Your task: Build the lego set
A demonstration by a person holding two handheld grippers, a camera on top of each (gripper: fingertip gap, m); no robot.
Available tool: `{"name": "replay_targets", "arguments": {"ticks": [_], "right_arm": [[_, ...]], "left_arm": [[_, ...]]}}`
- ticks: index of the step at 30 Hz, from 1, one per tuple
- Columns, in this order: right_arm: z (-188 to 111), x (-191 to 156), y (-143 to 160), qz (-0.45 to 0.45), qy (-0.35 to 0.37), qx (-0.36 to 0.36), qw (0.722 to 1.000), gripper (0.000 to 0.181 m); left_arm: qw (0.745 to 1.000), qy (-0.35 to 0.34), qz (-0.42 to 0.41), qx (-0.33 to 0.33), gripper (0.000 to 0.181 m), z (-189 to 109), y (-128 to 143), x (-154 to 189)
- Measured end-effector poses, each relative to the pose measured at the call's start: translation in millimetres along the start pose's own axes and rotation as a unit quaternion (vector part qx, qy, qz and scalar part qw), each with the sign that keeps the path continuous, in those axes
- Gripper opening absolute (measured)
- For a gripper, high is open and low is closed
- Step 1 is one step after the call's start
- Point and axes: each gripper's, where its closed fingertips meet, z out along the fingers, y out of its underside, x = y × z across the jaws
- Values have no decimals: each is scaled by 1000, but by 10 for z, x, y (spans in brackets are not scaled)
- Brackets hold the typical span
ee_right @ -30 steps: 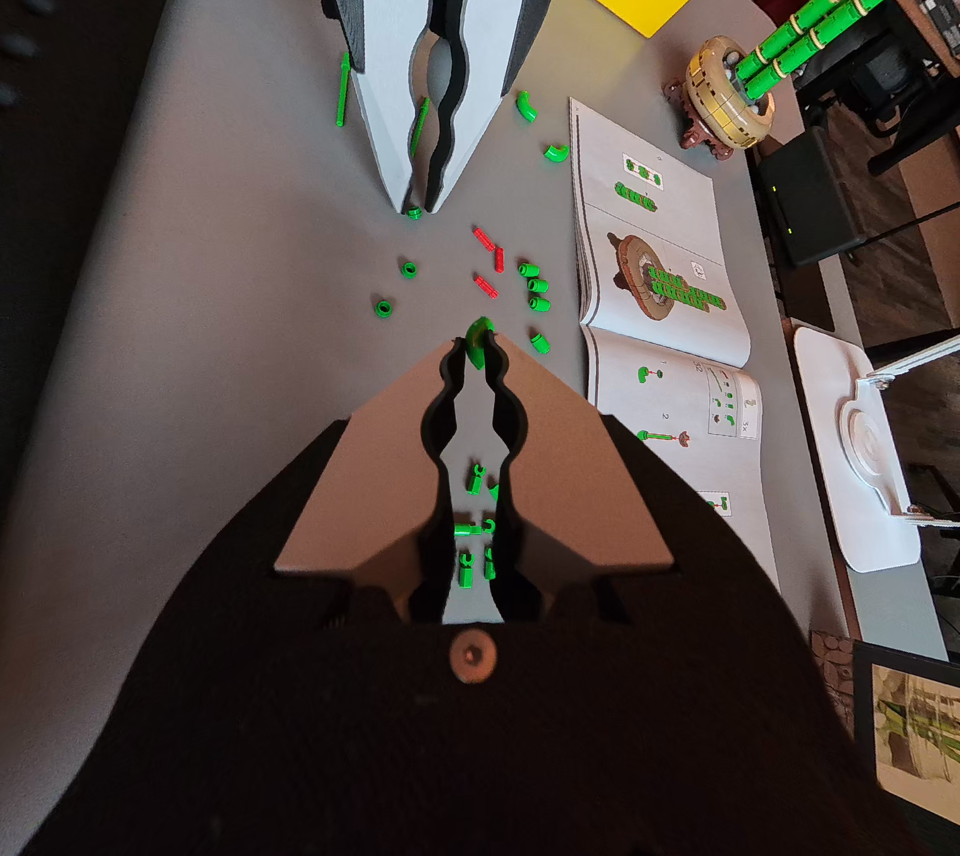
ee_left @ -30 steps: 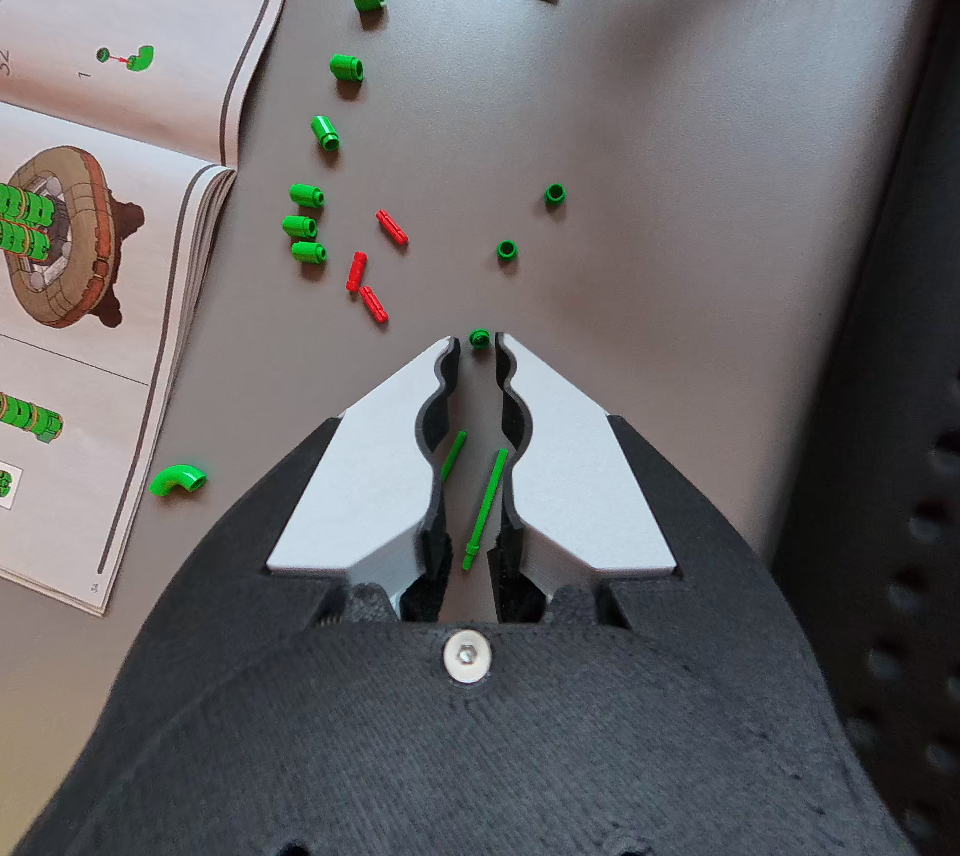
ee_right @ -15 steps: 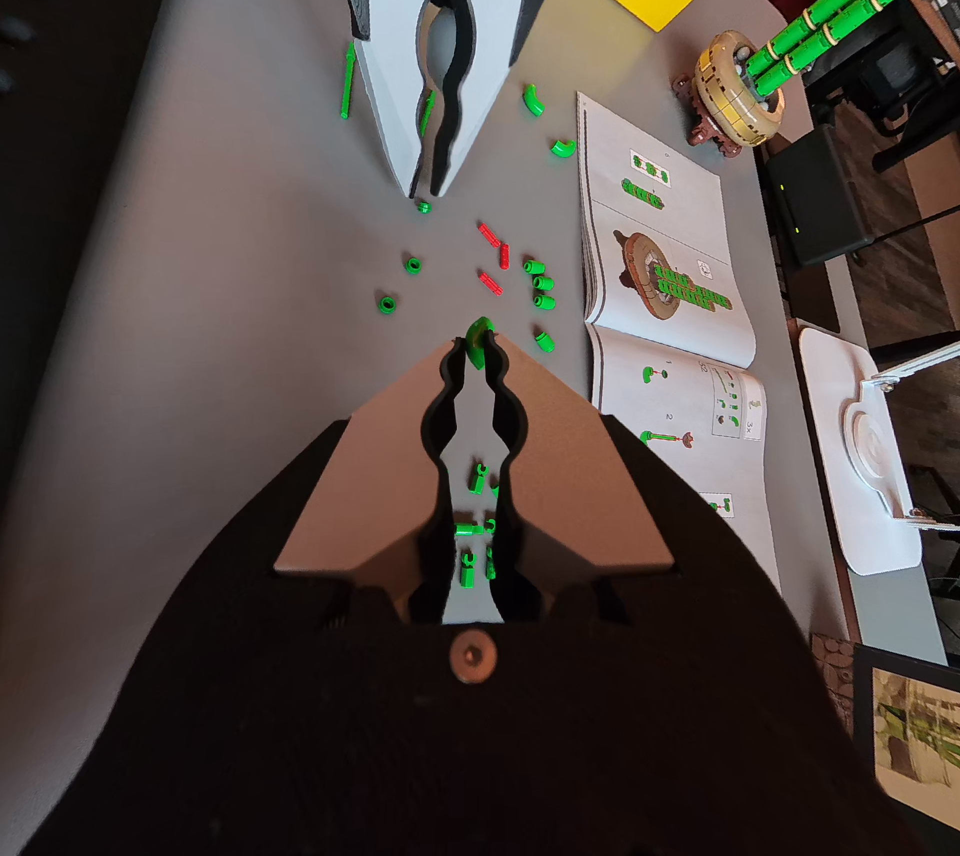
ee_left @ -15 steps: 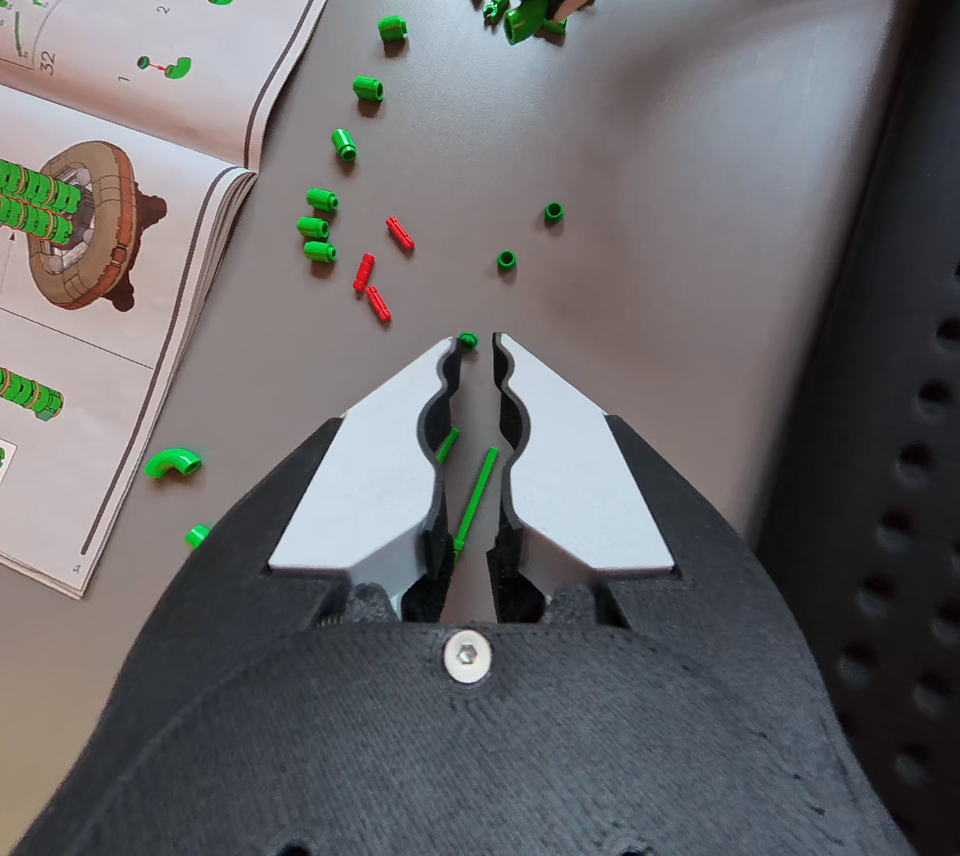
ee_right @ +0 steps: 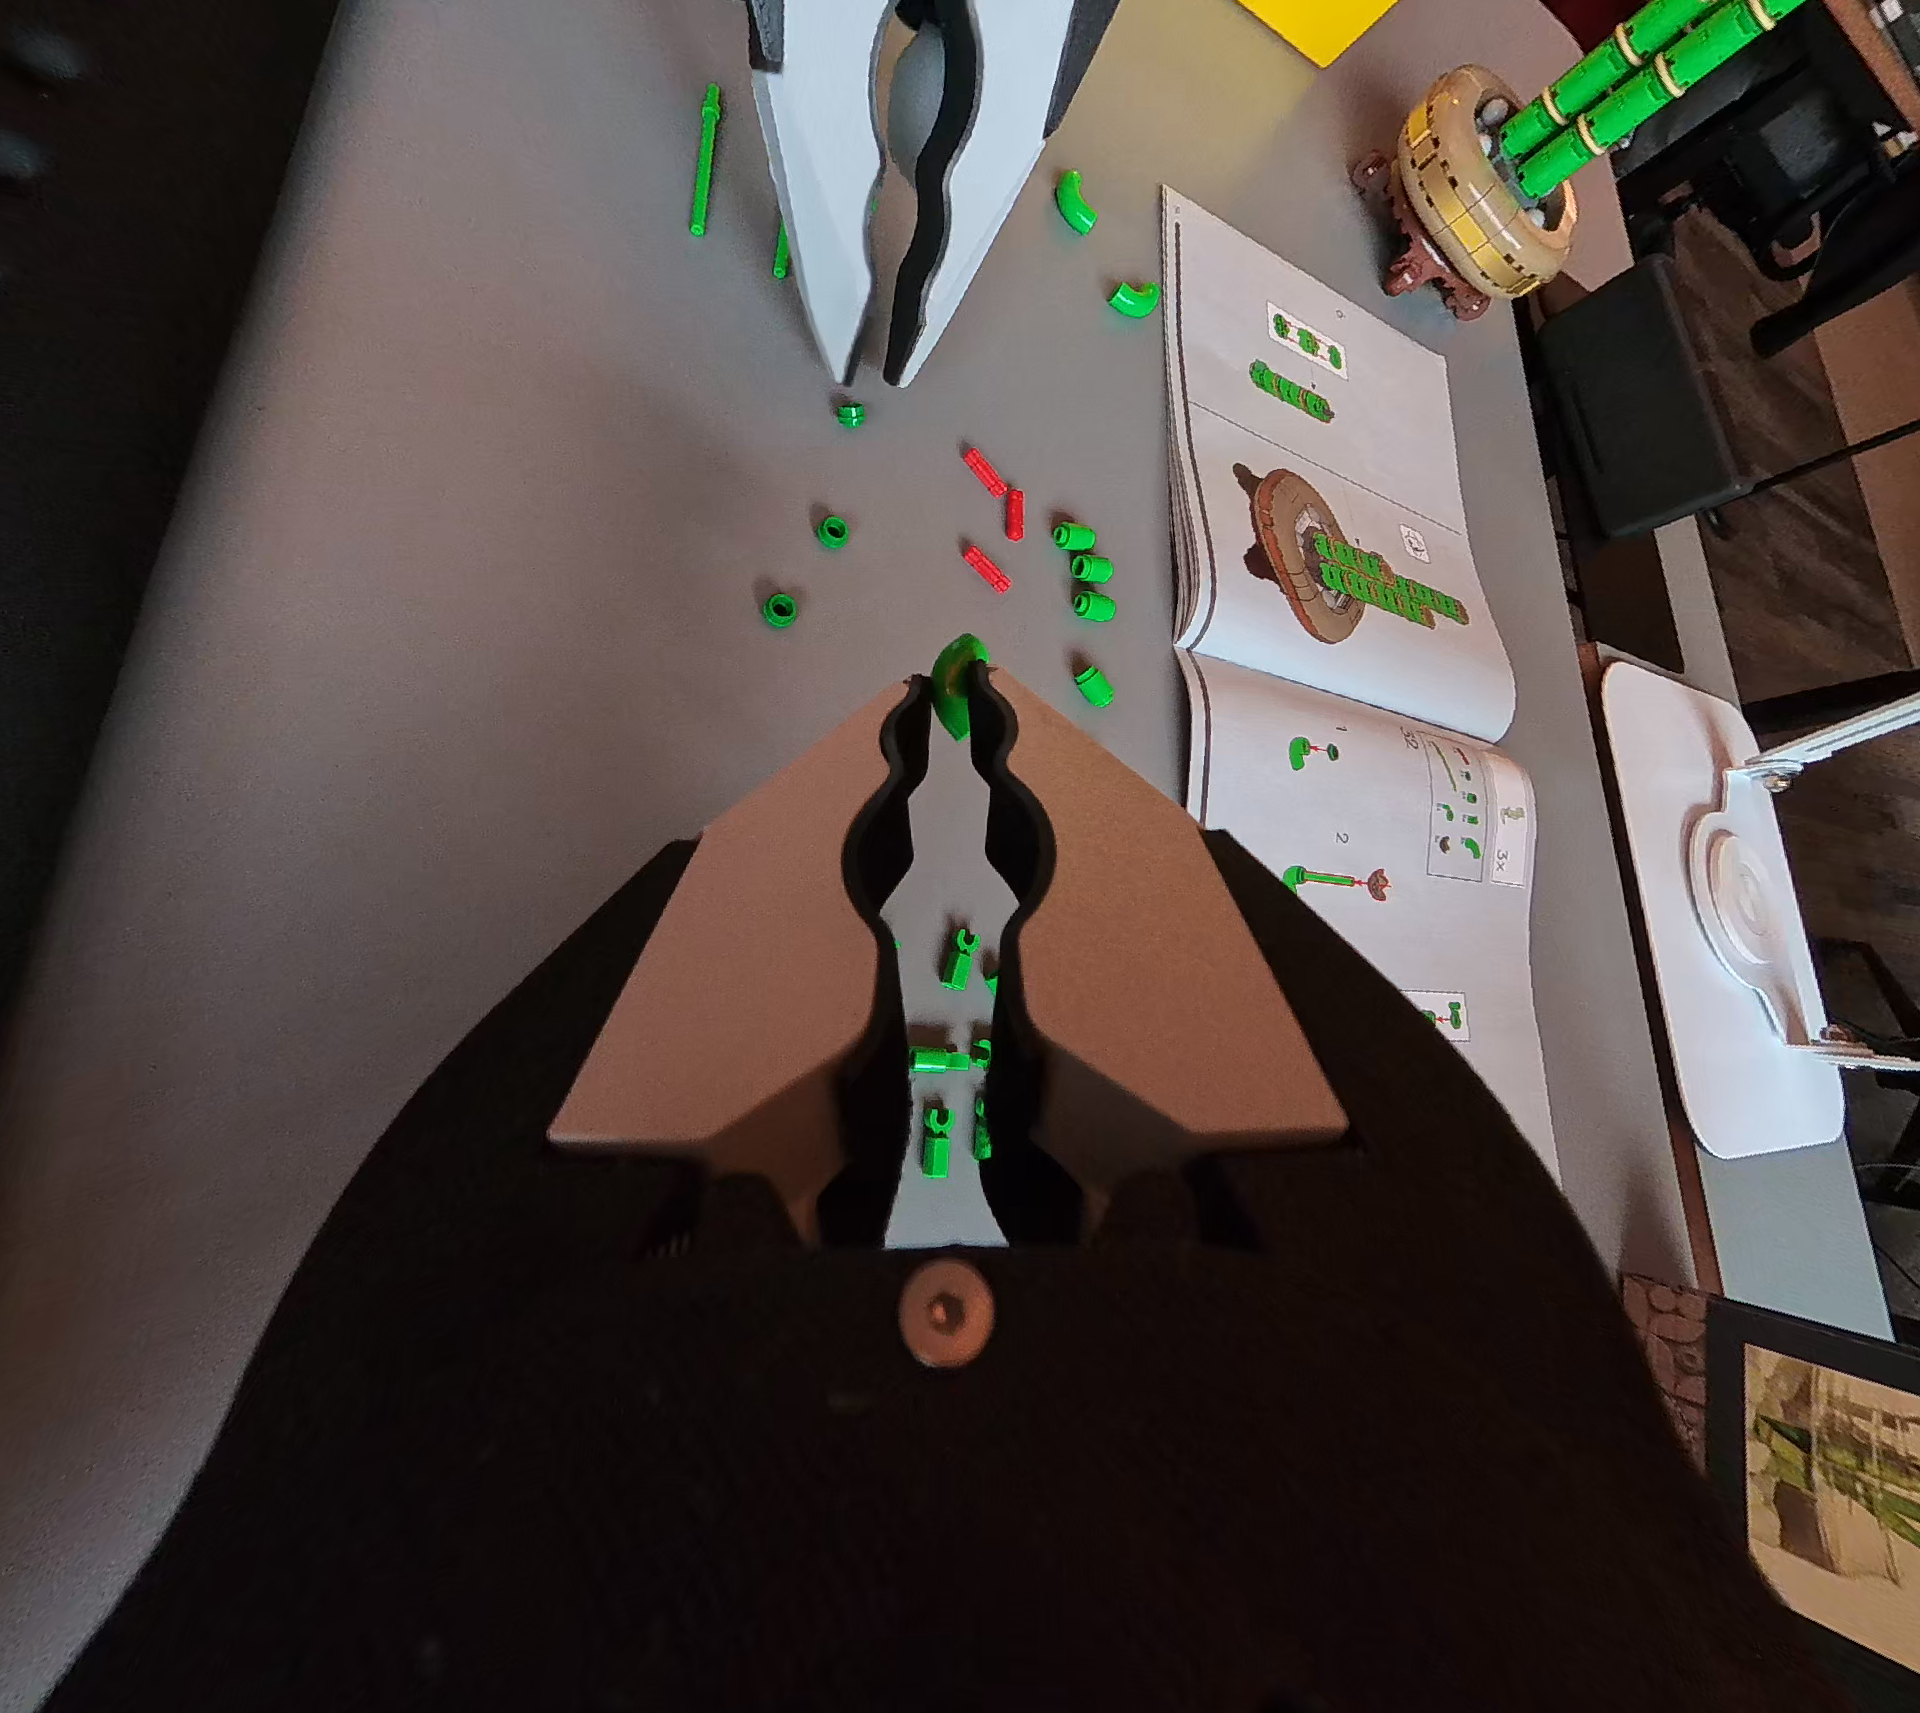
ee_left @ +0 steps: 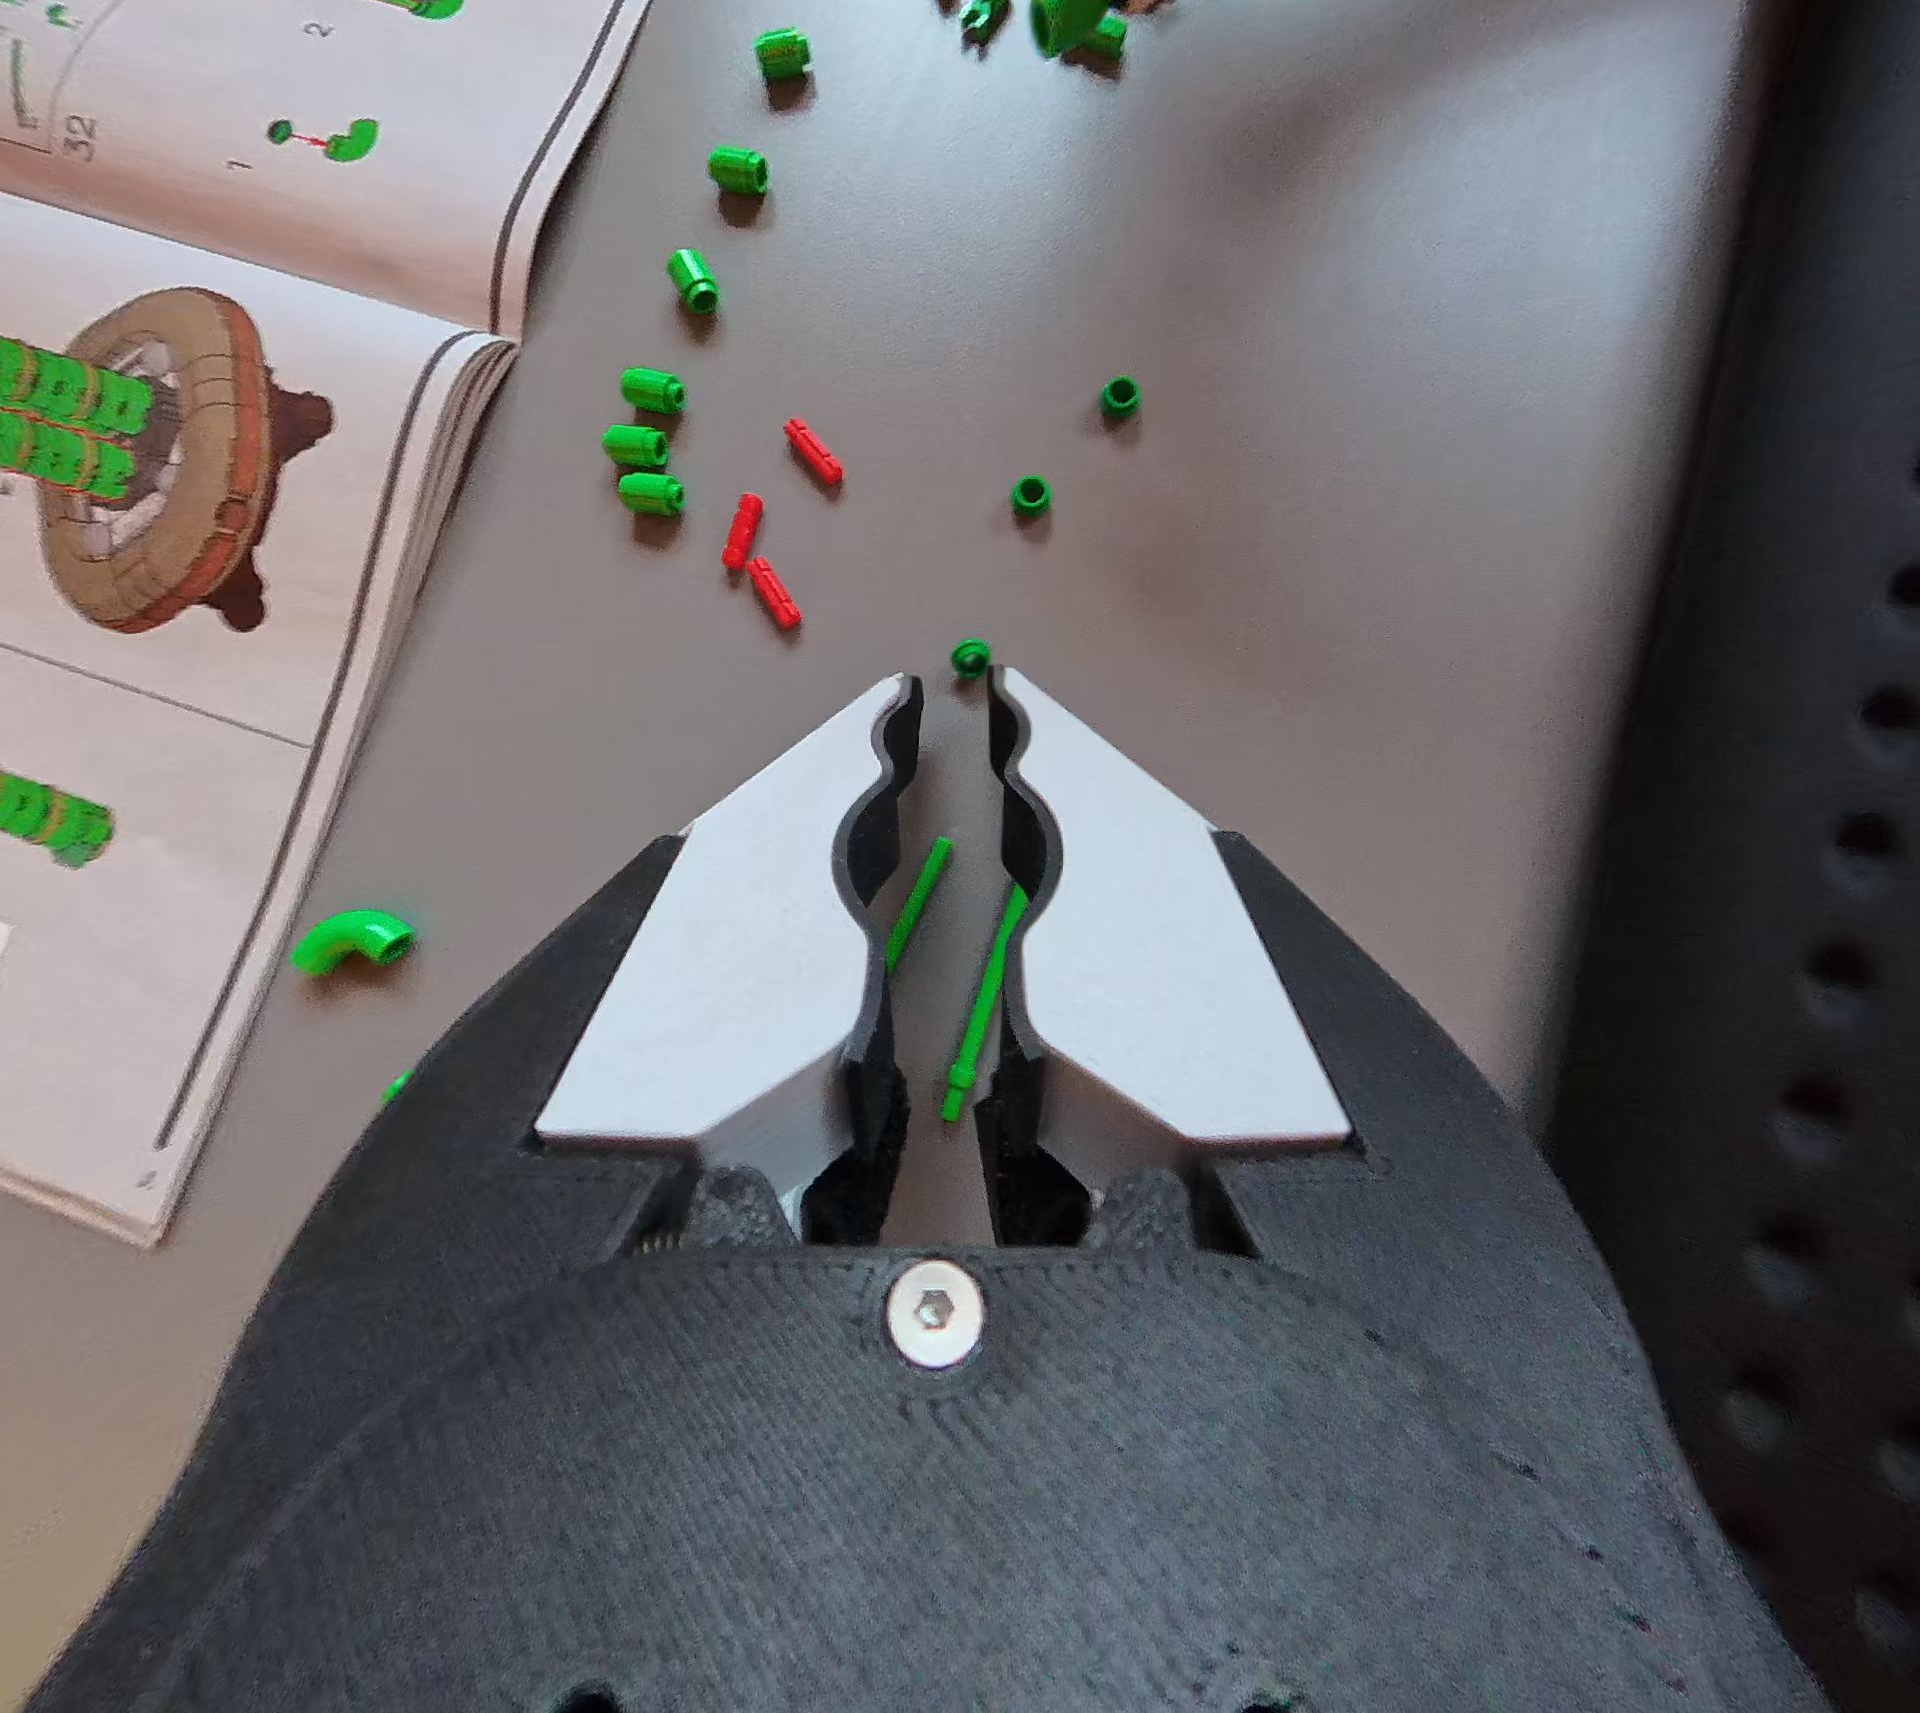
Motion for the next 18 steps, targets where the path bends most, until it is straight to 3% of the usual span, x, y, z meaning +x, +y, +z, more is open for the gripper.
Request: {"name": "replay_targets", "arguments": {"ticks": [18], "right_arm": [[-10,4,2,-2,1,0,1000,5]], "left_arm": [[1000,8,5,17,8,31,-37,35]]}}
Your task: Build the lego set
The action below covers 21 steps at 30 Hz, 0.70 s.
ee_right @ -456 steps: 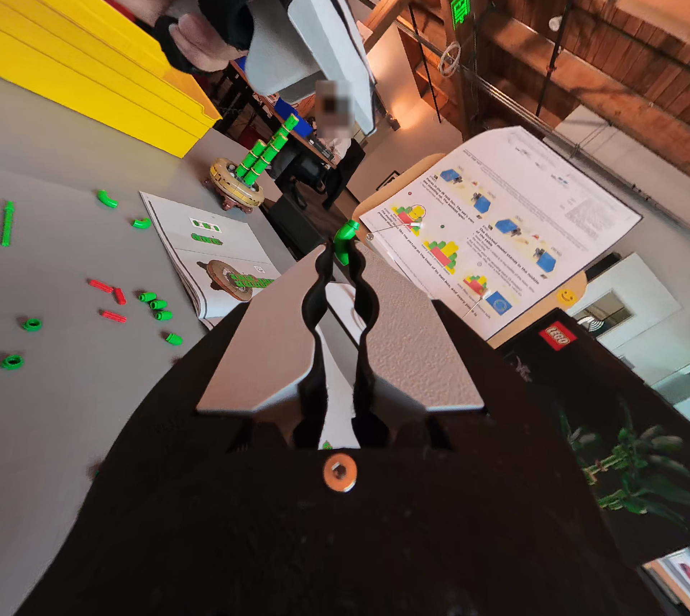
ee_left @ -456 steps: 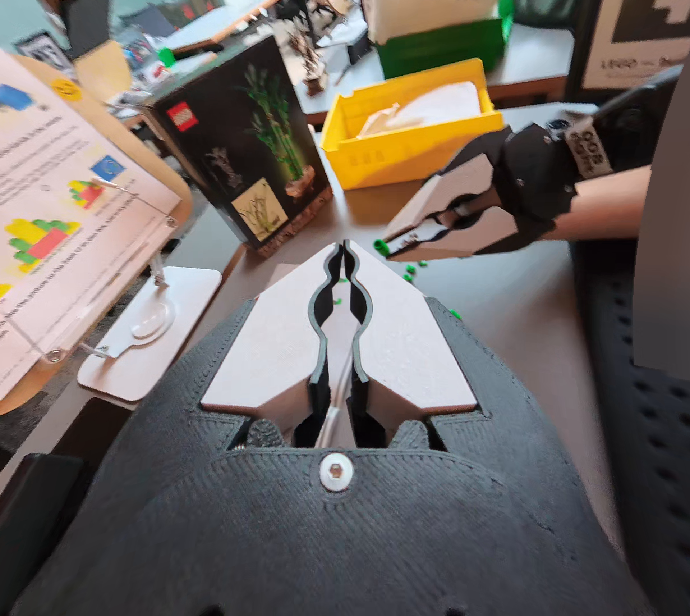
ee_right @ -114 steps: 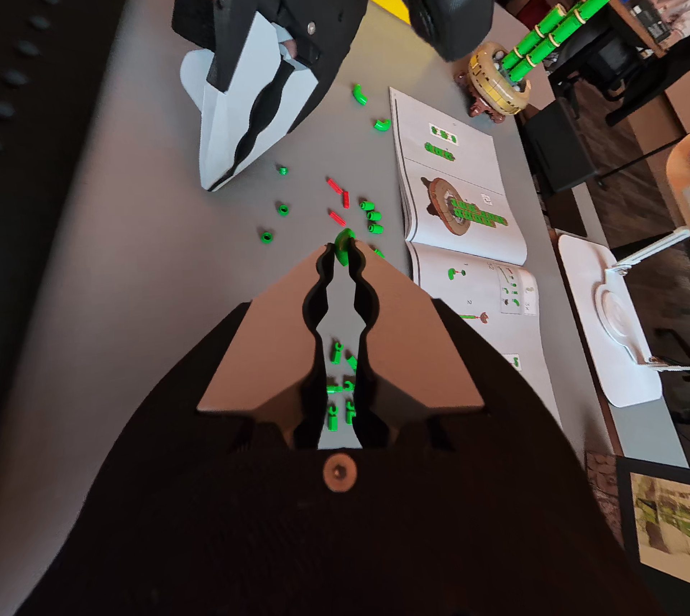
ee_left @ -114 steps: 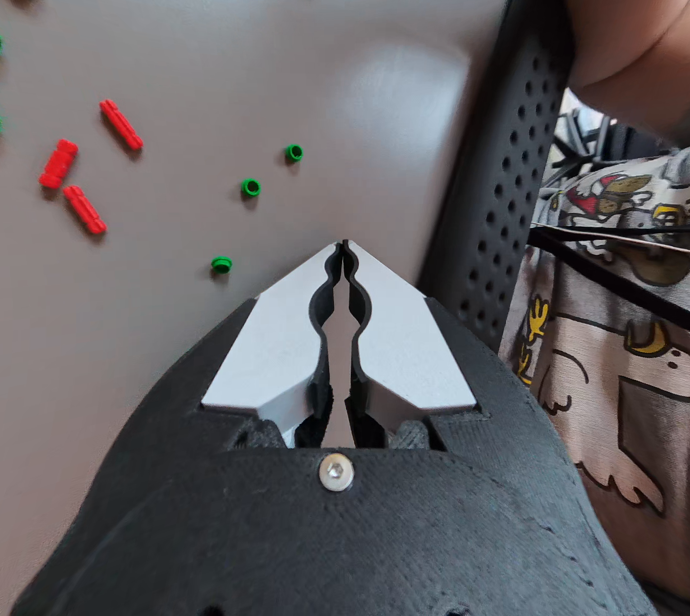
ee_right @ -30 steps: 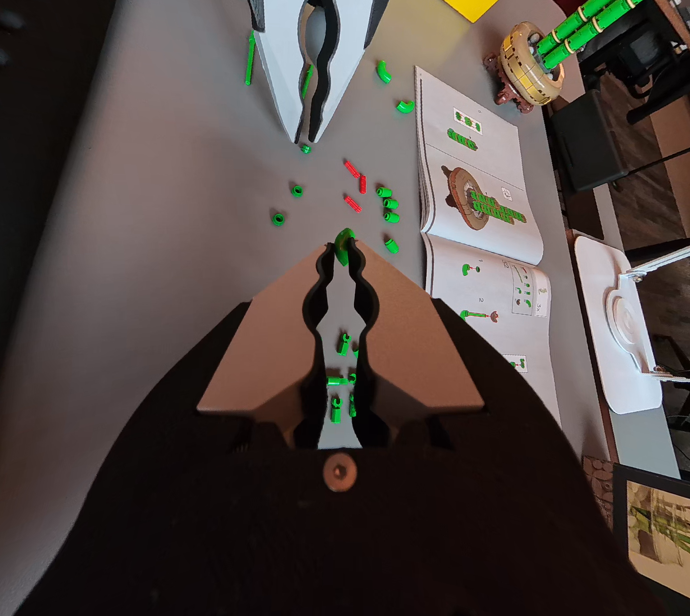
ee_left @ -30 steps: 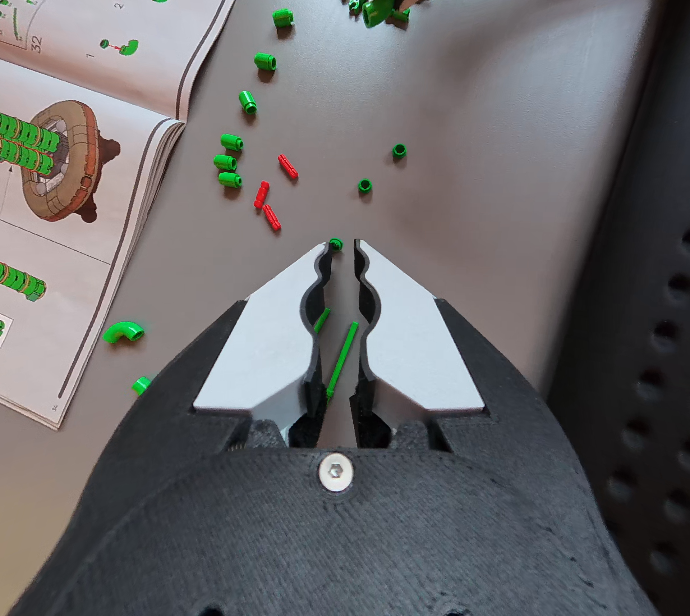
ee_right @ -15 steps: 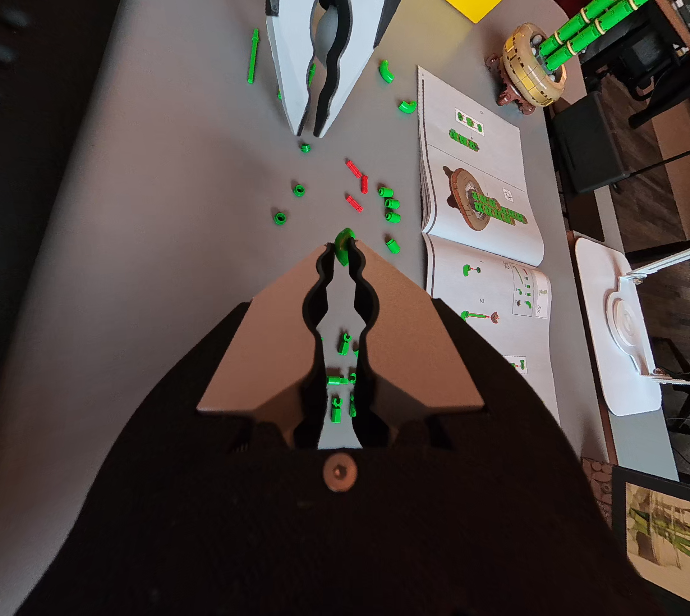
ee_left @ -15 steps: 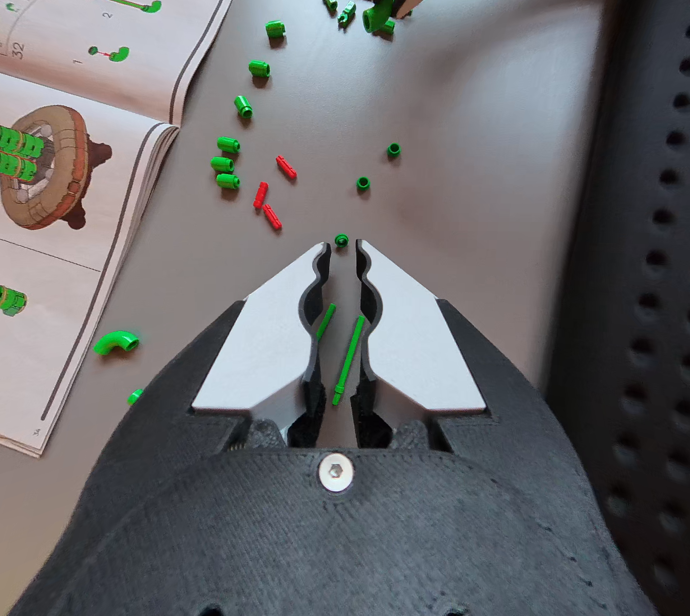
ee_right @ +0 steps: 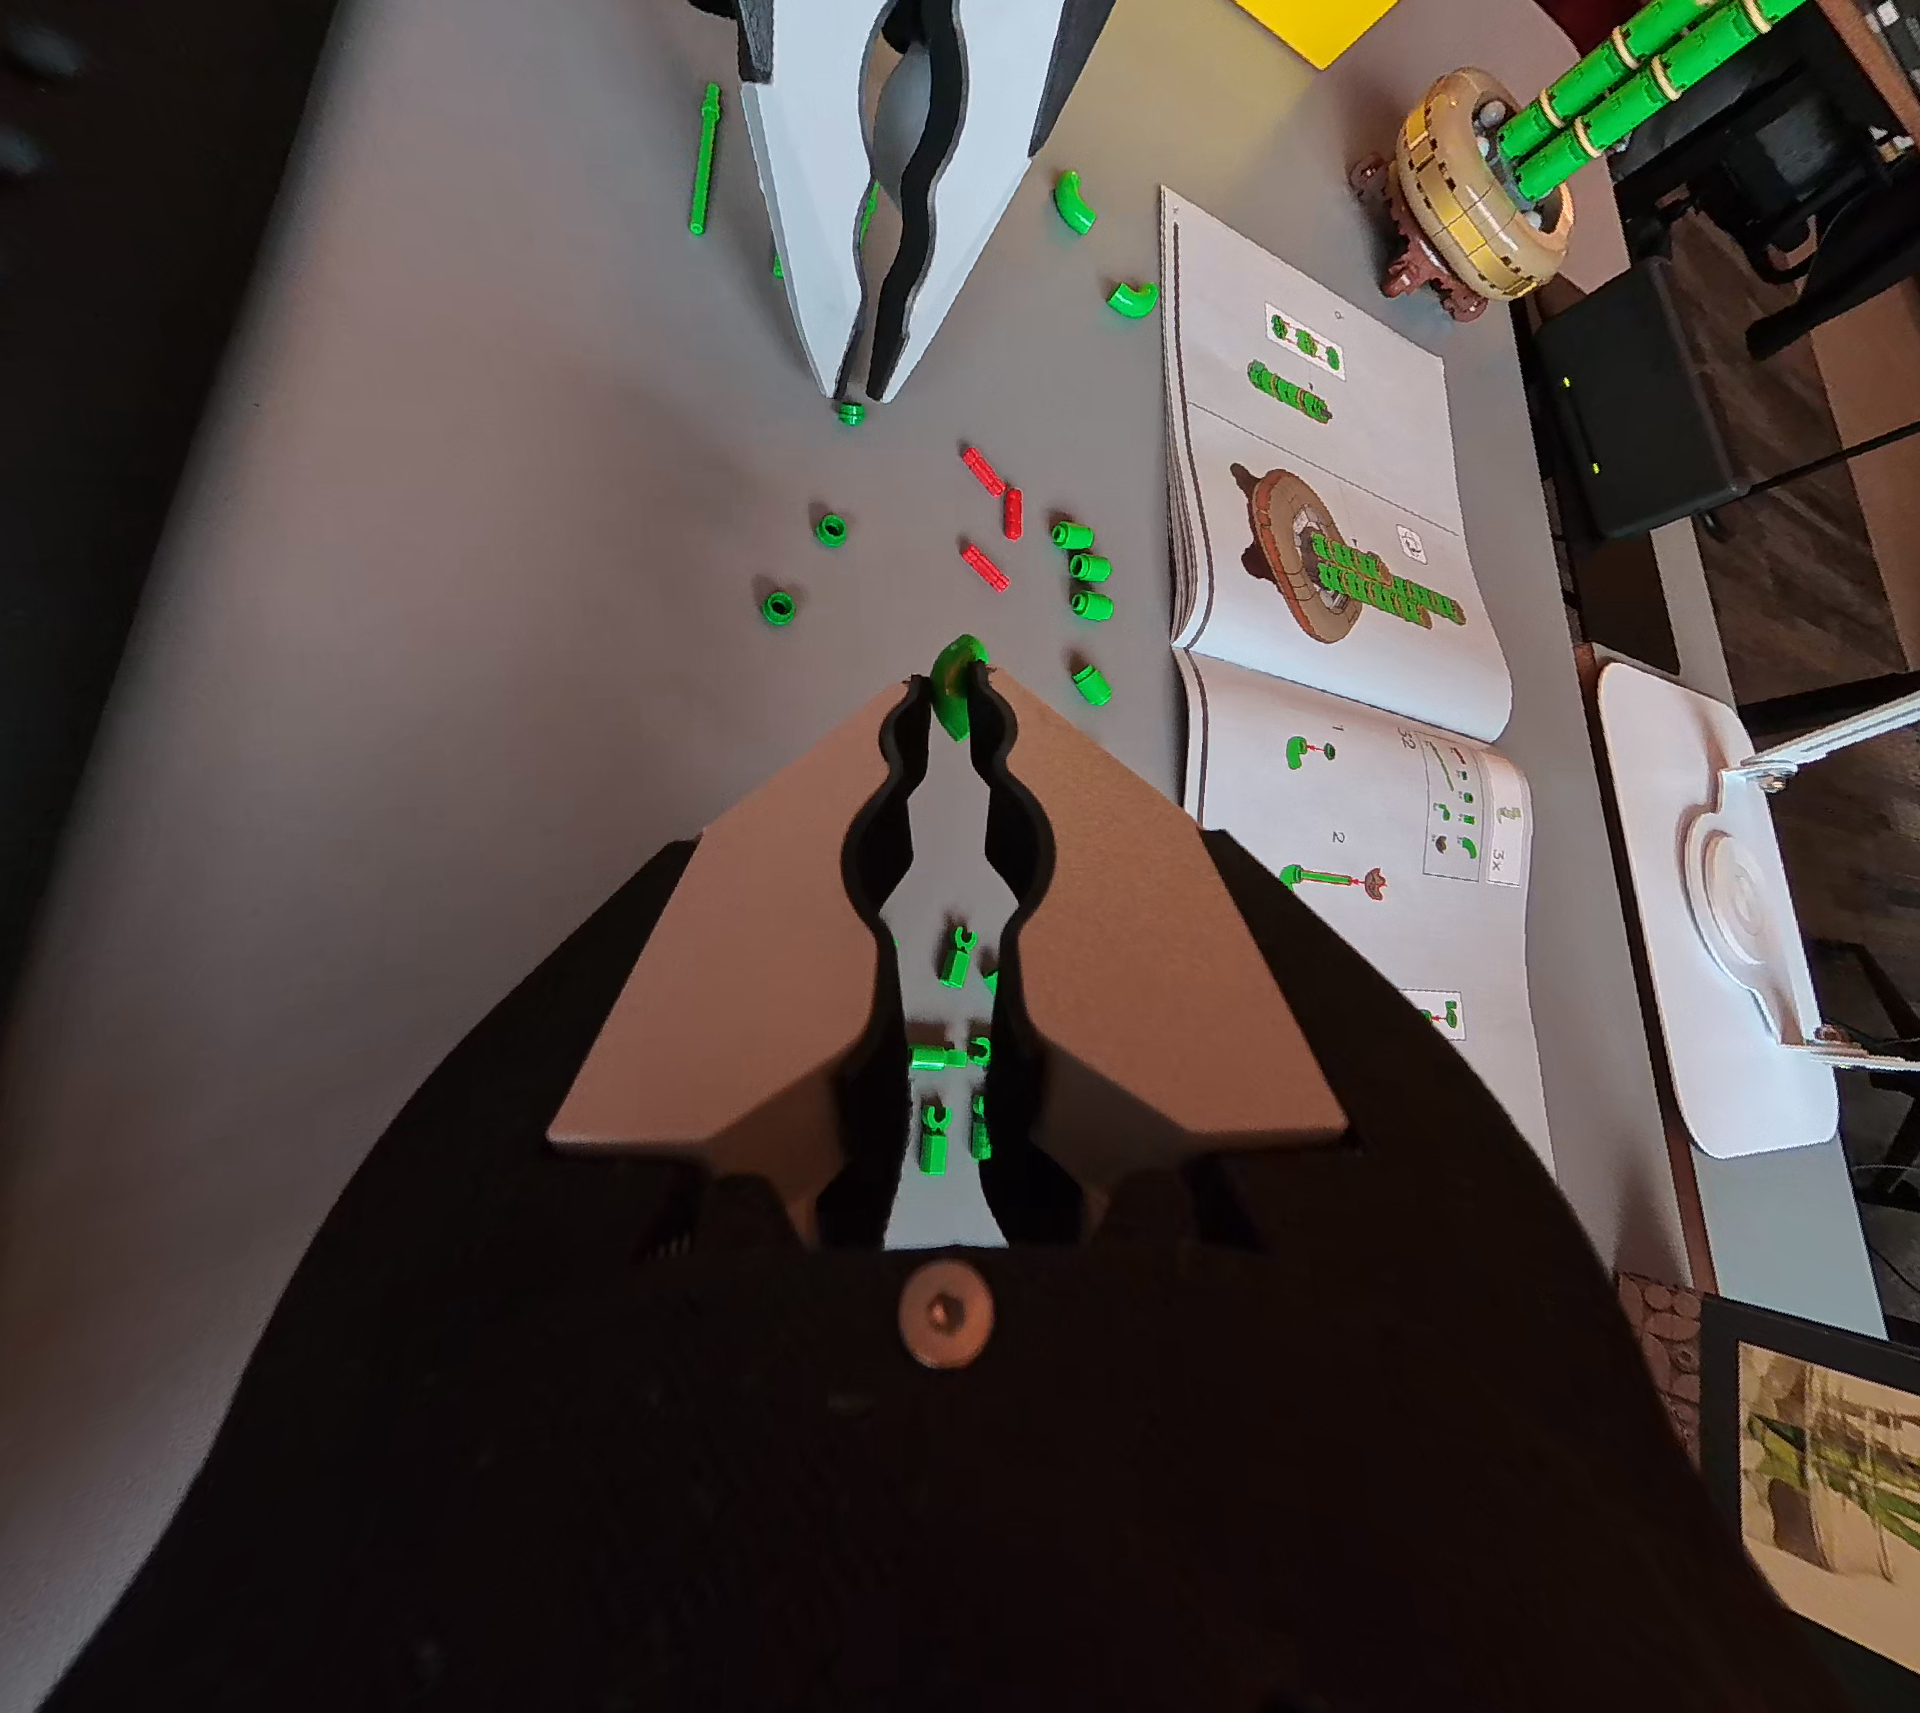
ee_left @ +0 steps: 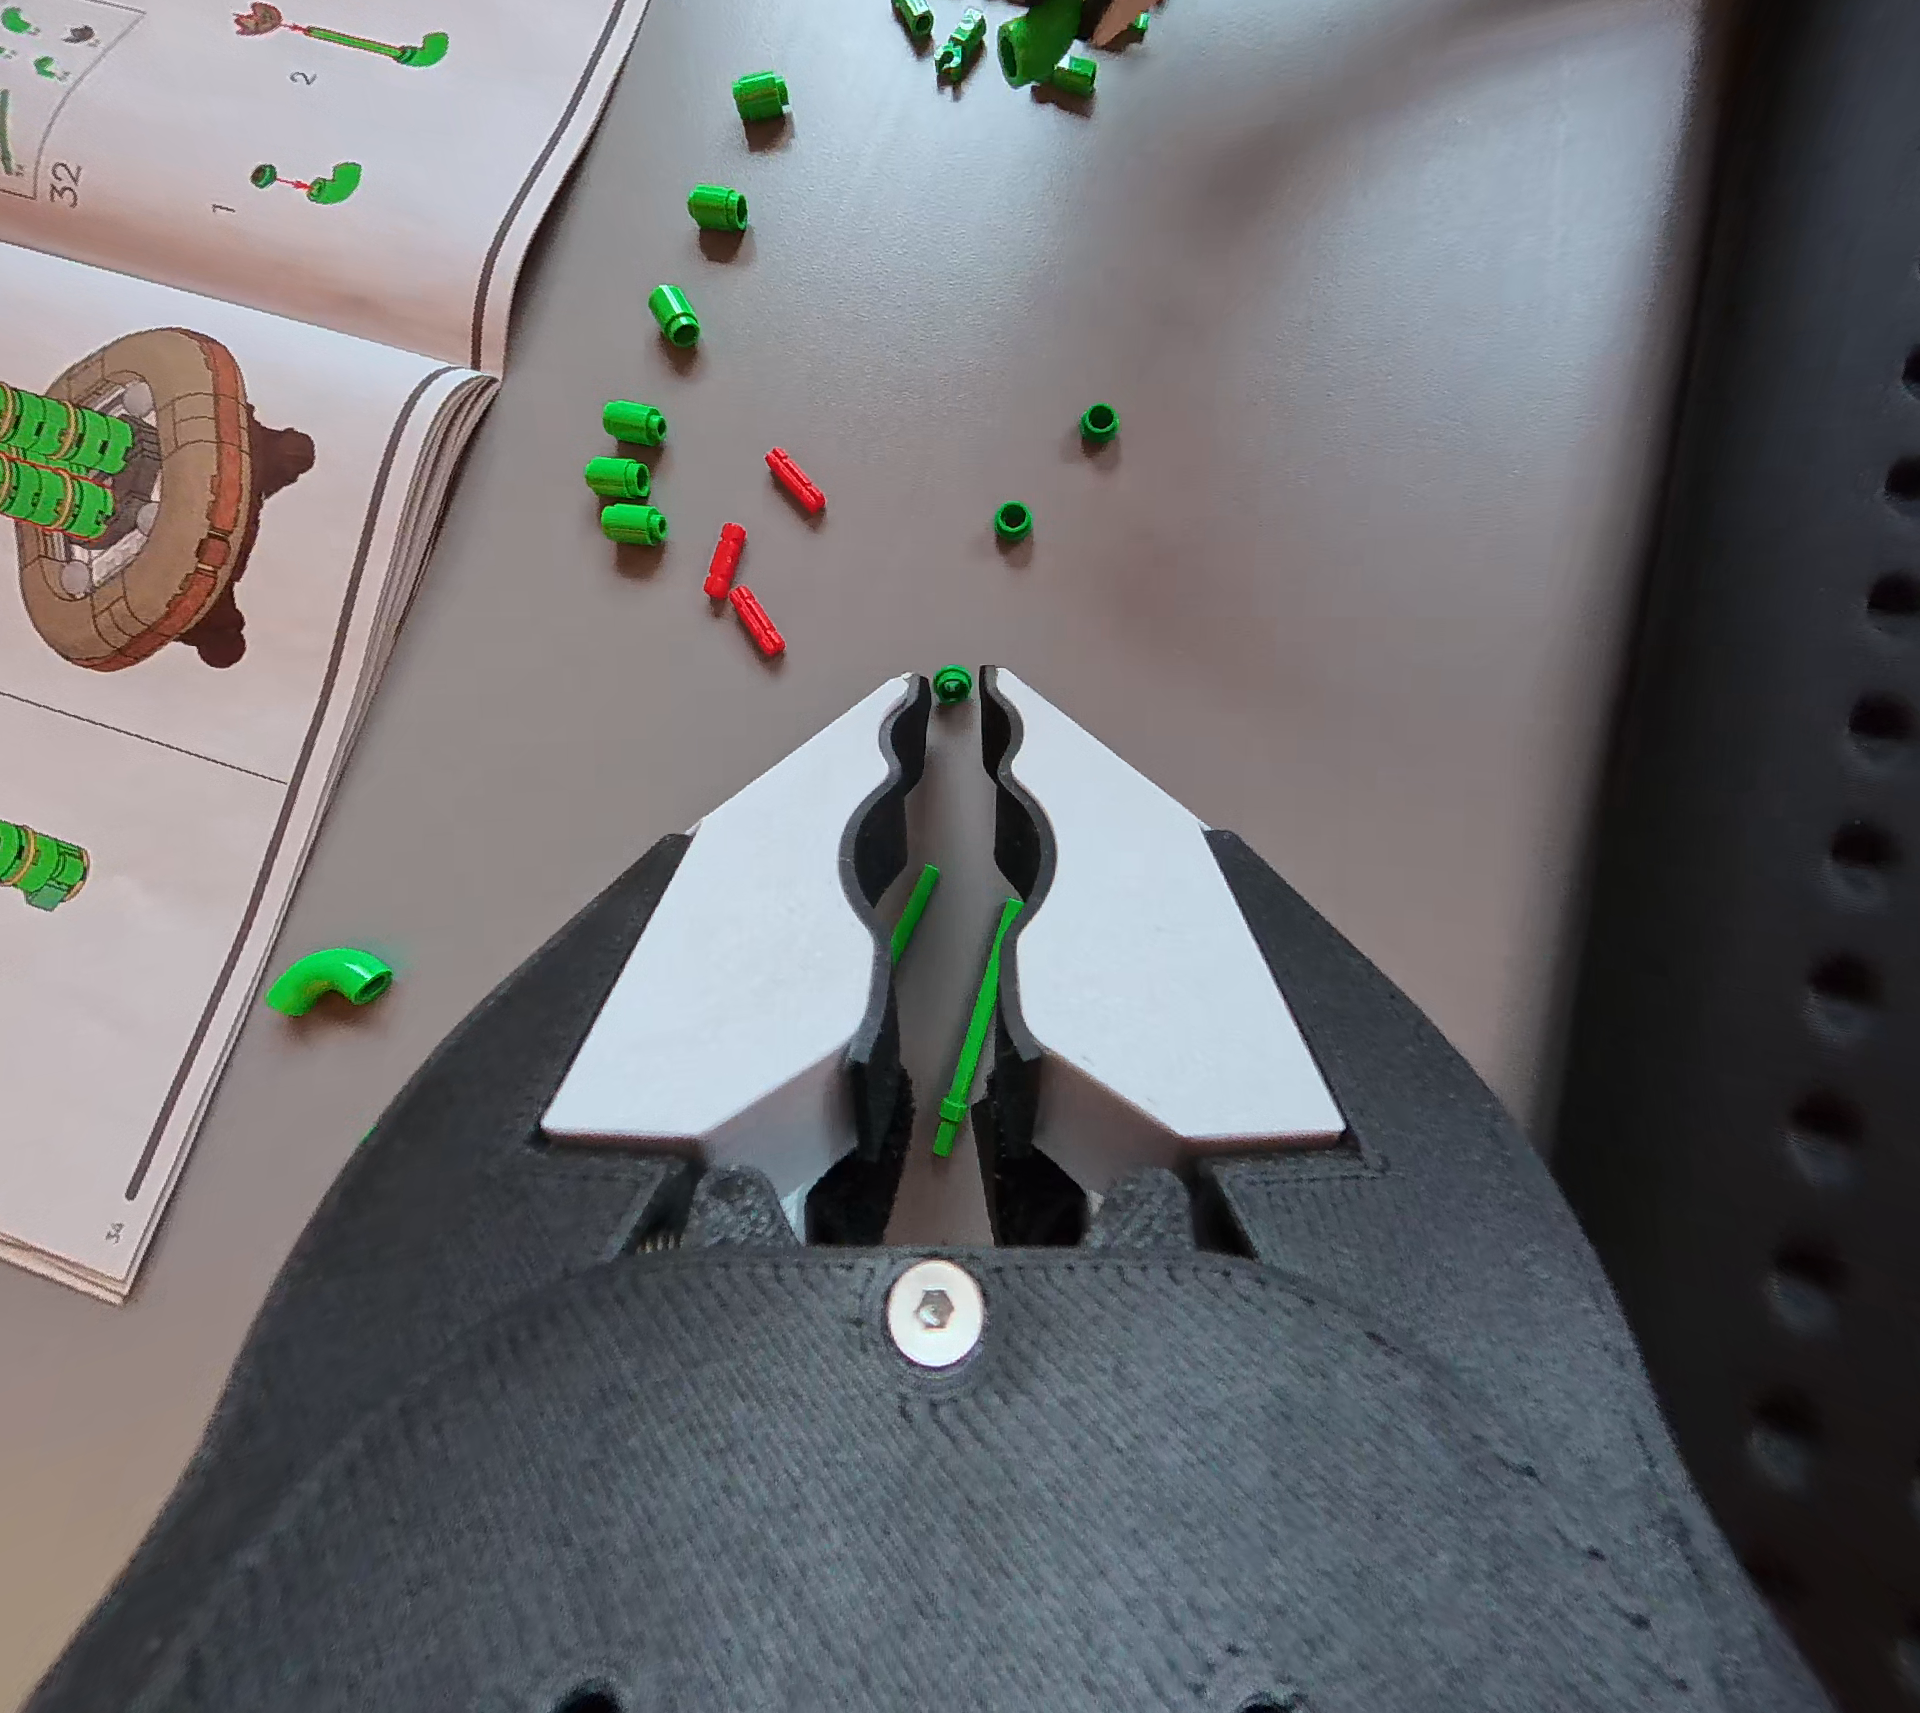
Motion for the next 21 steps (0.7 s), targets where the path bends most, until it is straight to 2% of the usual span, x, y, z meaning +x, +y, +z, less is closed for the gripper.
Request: {"name": "replay_targets", "arguments": {"ticks": [21], "right_arm": [[-5,2,-3,-3,1,0,1000,5]], "left_arm": [[1000,6,-1,-2,5,35,9,19]]}}
